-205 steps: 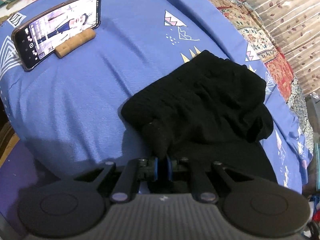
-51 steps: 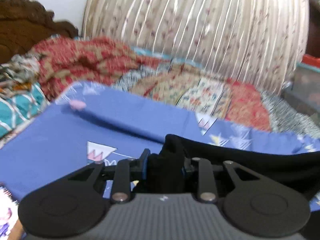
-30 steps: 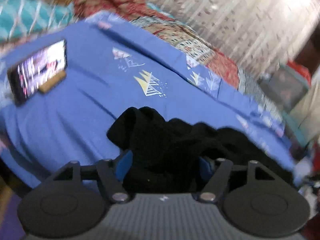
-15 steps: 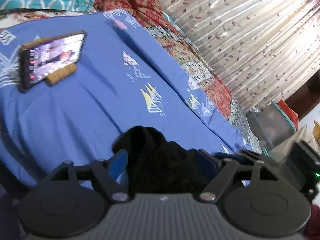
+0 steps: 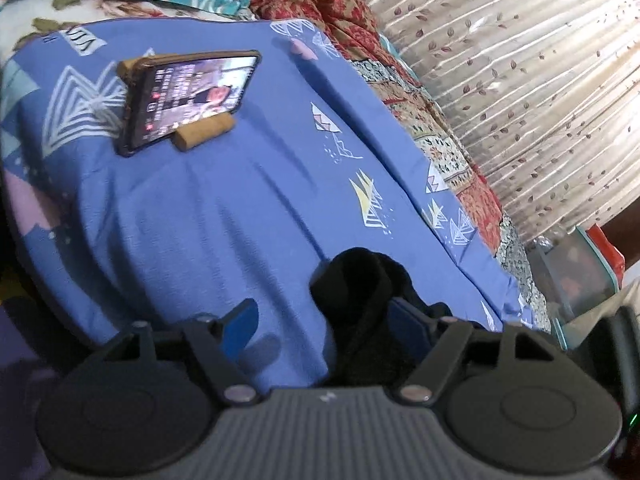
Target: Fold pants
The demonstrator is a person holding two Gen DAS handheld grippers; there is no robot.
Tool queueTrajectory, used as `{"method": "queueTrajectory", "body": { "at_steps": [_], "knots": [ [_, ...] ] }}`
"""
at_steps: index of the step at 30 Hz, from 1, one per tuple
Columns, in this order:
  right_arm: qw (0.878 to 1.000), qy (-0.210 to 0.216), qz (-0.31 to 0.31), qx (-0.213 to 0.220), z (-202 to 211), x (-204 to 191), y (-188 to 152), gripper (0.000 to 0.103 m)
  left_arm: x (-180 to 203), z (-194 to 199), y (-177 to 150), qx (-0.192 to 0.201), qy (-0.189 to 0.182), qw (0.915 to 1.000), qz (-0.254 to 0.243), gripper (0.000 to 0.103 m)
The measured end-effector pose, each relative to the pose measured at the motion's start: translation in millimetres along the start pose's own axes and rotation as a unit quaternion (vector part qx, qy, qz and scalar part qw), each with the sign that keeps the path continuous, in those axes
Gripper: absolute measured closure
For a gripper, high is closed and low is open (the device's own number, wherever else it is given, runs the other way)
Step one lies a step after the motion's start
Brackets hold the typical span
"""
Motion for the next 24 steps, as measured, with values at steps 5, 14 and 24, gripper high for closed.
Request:
{"method": "queueTrajectory", "body": {
  "at_steps": [5, 14, 24],
  "knots": [
    [0.979, -0.069, -0.147, 0.124, 56, 102, 39, 0.088, 17, -21, 6, -0.006, -0.016, 0.9997, -0.018, 0.030],
    [0.934, -0.229, -0.229, 0.150, 79, 235, 56, 0.089, 36, -108, 0, -0.085, -0.032, 0.9954, 0.031, 0.071],
    [0.969, -0.130, -0.170, 0.122, 38, 118, 27, 0.088, 22, -36, -11, -0.046, -0.040, 0.9956, 0.071, 0.088]
  ]
}}
Point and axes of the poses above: each gripper's, at about its wrist camera, not at the fingertips, and z roughly against the way its jaws point, x to its right, y to its top, the point moved 9 cm from there along -z, roughly the way its jaws point, and after that the axes turned 2 degrees about x, right-handed, at the moved point
